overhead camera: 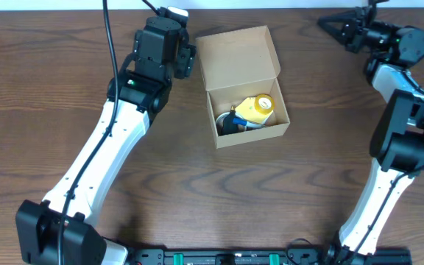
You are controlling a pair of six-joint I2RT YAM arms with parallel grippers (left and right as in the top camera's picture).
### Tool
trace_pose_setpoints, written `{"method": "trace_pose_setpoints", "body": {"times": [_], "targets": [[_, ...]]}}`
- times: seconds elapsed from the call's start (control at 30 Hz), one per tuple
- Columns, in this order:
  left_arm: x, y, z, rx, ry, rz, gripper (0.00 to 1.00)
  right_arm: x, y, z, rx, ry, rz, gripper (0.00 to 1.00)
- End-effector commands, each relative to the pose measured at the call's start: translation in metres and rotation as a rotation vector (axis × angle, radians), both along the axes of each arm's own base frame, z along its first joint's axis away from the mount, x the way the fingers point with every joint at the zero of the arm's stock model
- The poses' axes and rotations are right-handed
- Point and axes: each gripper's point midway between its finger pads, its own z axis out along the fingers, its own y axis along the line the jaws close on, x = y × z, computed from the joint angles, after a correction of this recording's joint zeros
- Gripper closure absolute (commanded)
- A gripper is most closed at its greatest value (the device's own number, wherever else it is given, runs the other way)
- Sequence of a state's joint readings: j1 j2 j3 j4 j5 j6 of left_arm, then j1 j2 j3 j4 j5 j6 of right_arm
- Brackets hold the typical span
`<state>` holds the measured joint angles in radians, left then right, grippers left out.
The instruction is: Pack container
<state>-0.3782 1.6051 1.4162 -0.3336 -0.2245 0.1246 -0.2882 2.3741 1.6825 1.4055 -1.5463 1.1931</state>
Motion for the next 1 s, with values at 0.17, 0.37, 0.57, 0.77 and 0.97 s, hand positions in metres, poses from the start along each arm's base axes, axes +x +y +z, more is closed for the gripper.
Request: {"method": "trace_pose_setpoints", "body": {"times": [0.17,0.37,0.57,0.77,0.97], "targets": [[0.0,-0.001,0.017,-0.05,-0.031,0.031,0.18,0.012,-0.032,0.0,0.051,0.117,-0.073,0.97],[-0.001,-0.005,0.018,-0.057,-0.033,0.025,0.18,0.037,-0.073,-0.008,0.194,0.309,-0.242,0.92],[0.0,-0.006,0.019,-0.06,-0.039,0.025,0.18,0.048,-0.08,-0.01,0.231,0.335,-0.305,0.88],[0.0,-0.006,0.019,-0.058,-0.039,0.025,0.18,0.073,-0.107,-0.018,0.328,0.407,-0.488,0.74],[0.003,-0.007,0.025,-0.07,-0.066,0.024,0.18,0.095,-0.112,-0.029,0.25,0.284,-0.649,0.41]]}}
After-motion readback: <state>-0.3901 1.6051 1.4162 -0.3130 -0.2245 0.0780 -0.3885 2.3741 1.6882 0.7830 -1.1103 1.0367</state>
